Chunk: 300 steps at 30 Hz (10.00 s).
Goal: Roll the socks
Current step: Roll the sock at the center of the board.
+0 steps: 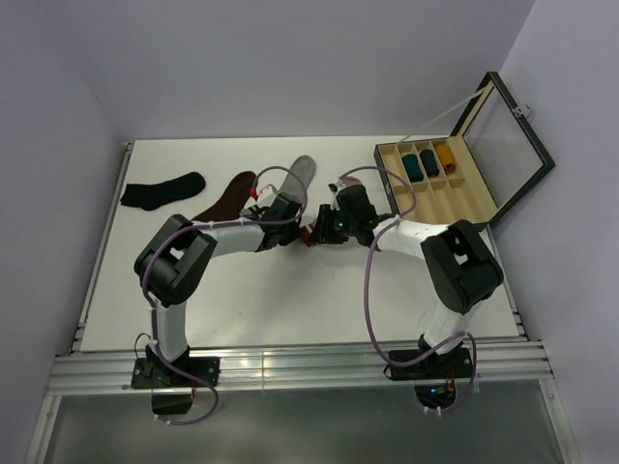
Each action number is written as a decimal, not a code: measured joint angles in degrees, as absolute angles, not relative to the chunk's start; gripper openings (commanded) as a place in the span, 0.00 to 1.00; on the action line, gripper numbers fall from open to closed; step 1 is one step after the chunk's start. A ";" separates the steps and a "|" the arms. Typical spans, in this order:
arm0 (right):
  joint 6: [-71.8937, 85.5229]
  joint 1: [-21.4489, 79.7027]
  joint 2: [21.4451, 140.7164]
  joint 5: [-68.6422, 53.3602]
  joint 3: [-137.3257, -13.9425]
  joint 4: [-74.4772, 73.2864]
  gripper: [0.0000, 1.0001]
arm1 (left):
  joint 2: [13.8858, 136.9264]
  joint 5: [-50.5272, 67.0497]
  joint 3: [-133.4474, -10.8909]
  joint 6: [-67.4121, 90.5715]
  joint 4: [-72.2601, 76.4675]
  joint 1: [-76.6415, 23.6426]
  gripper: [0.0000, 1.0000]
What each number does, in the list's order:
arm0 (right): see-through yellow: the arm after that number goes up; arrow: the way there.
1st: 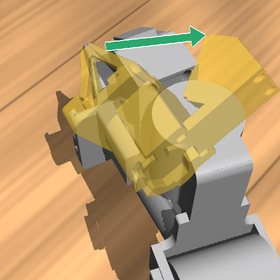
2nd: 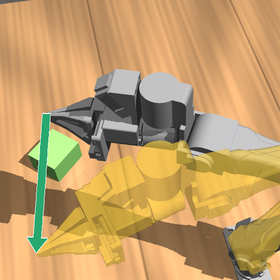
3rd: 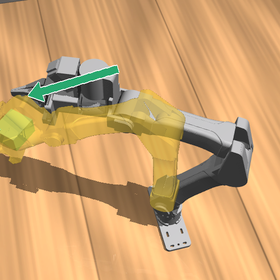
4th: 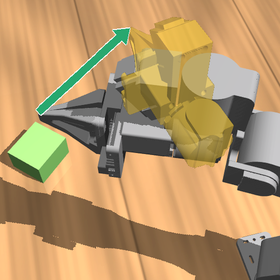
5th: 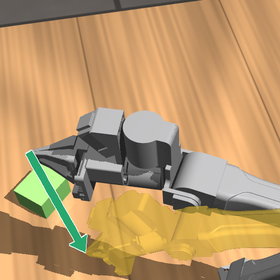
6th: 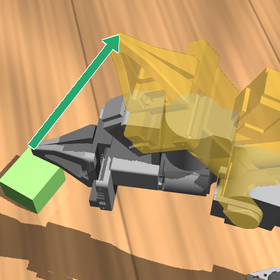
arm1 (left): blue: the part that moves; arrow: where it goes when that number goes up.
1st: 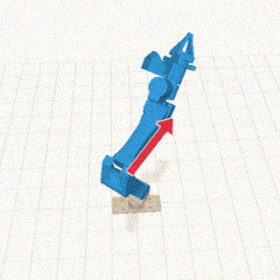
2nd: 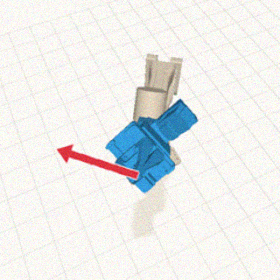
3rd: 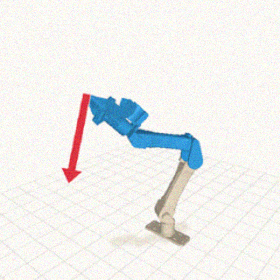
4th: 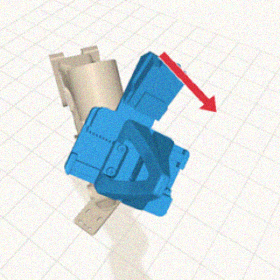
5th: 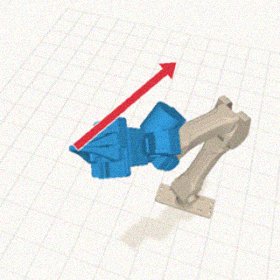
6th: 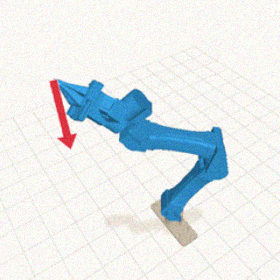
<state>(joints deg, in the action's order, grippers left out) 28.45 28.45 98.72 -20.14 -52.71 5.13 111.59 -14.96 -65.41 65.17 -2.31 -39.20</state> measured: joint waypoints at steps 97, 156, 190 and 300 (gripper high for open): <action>42.94 25.41 117.54 -48.75 -57.39 13.80 0.01 | 98.30 -5.91 -40.82 59.22 19.42 -37.04 0.32; 23.38 38.70 103.48 -14.90 -53.71 4.93 0.03 | 103.85 -15.75 -61.73 59.07 -14.37 -39.83 0.15; 40.88 25.54 113.43 -41.74 -55.81 8.62 0.00 | 91.66 -9.80 -38.79 60.75 12.71 -36.14 0.47; 30.30 29.52 99.33 -20.95 -52.69 0.45 0.30 | 104.18 -11.00 -53.93 60.73 5.41 -37.82 0.32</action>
<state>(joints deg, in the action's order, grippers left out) 30.30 29.52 99.33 -20.95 -52.69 0.45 104.18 -11.00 -53.93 60.73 5.41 -37.82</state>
